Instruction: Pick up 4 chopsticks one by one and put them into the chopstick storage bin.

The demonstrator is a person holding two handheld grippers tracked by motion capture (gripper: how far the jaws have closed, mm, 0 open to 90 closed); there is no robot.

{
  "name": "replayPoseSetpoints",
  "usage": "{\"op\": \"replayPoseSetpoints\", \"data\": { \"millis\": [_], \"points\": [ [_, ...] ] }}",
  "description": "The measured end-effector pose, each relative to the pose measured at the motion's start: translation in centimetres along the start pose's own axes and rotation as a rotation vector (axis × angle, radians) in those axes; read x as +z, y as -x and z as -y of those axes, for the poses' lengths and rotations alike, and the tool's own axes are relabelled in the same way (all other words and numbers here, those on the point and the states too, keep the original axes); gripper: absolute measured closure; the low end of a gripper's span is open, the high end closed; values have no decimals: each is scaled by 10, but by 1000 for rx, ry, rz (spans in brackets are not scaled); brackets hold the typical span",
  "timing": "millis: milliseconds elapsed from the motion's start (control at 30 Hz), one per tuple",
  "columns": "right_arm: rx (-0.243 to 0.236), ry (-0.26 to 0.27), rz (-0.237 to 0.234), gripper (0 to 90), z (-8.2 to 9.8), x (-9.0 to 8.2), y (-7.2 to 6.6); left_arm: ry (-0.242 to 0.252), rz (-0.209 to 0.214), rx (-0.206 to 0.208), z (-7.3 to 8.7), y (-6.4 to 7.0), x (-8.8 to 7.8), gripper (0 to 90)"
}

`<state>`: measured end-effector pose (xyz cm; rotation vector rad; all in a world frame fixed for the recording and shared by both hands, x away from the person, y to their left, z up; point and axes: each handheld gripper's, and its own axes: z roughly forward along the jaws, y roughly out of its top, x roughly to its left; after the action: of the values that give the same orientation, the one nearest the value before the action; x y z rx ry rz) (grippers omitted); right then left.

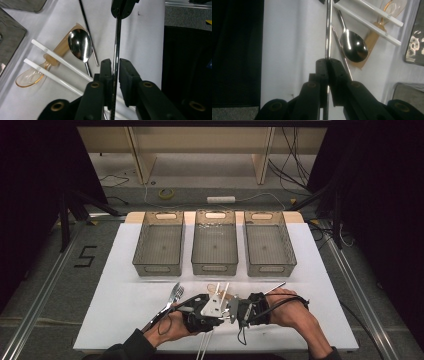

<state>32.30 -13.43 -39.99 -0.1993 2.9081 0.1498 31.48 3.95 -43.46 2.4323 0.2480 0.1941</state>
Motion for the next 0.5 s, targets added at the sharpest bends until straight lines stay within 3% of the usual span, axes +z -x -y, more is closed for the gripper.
{"op": "replayPoseSetpoints", "data": {
  "millis": [300, 400, 433, 467, 500],
  "points": [
    [-22, 8, -18, 848, 1, -1, -3, 8, 44, 25, 1, 2, -2, 858],
    [-3, 42, -1, 733, 4, -3, -1, 2, 26, 24, 2, 1, -4, 860],
    [17, 50, 4, 691, 6, -5, 0, 5, 21, 13, 2, -1, -5, 860],
    [79, 96, 30, 603, 12, -10, 3, 9, 16, -1, 3, -2, -6, 861],
    [79, 96, 30, 603, 12, -10, 3, 10, 6, -8, 4, -4, -7, 861]
  ]
}}
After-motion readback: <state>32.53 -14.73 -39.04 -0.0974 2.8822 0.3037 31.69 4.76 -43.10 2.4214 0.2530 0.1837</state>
